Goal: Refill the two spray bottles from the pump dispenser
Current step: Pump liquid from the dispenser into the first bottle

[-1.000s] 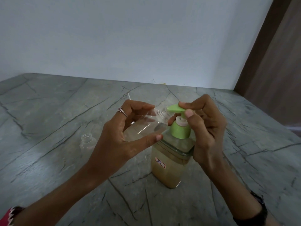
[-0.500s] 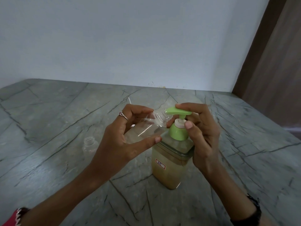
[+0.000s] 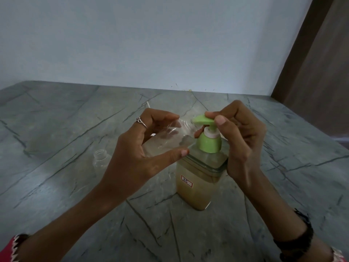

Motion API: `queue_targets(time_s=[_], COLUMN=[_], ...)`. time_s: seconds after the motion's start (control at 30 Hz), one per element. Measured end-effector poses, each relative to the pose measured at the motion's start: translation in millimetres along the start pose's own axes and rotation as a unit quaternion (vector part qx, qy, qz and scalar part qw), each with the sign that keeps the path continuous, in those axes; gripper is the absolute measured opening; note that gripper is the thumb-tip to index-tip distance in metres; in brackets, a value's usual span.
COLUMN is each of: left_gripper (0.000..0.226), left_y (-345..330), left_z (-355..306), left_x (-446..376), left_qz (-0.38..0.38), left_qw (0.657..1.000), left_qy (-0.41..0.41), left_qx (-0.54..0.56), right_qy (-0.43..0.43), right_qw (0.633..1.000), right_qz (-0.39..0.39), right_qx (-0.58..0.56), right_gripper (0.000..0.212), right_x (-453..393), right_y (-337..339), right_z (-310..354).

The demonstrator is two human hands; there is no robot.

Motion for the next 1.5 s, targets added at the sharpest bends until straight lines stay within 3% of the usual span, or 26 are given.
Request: queue_targets(time_s=[0.4,0.9,1.07,1.2,1.5], left_gripper=[0.047,0.045,0.046,0.046,0.045], left_y=[1.0,0.3,1.0,0.6,0.6], left_z=[3.0,-0.7,0.0,1.4,3.0], left_x=[0.3,-1.0,-1.1,-1.2,-1.2], left_qz=[-0.006,-0.001,-0.005,-0.008,-0.01], left_qw=[1.0,1.0,1.0,1.0,1.0], left_qy=[0.005,-0.017,-0.013,-0.005,0.002], left_qx=[0.014,-0.01,-0.005,0.001,0.004], right_qy=[0.049,0.054,0.059,0.074,0.064], right_qw=[0.996,0.998,0.998,0.996,0.997], right_qz=[0.074,-0.015,0.02,0.035,0.041], right_qx=[0.029,0.02,0.023,0.03,0.026], right_gripper=[0.021,0.012,0.011,0.023,0.019], right_x=[10.1,6.1,9.1,9.0,9.1], right_y=[0.7,1.3,-0.4,-0.5,0.0], right_z=[-2.0,1.0,0.6,0.3,-1.0])
Point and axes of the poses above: each hand's wrist, its own x-axis away from the middle knuckle, its own y-axis out of the back of the hand, z = x × y, the point moved 4 cm from there along -x, towards the middle knuckle, and after that the axes turned 5 degrees about -z, right-handed, at the moved point
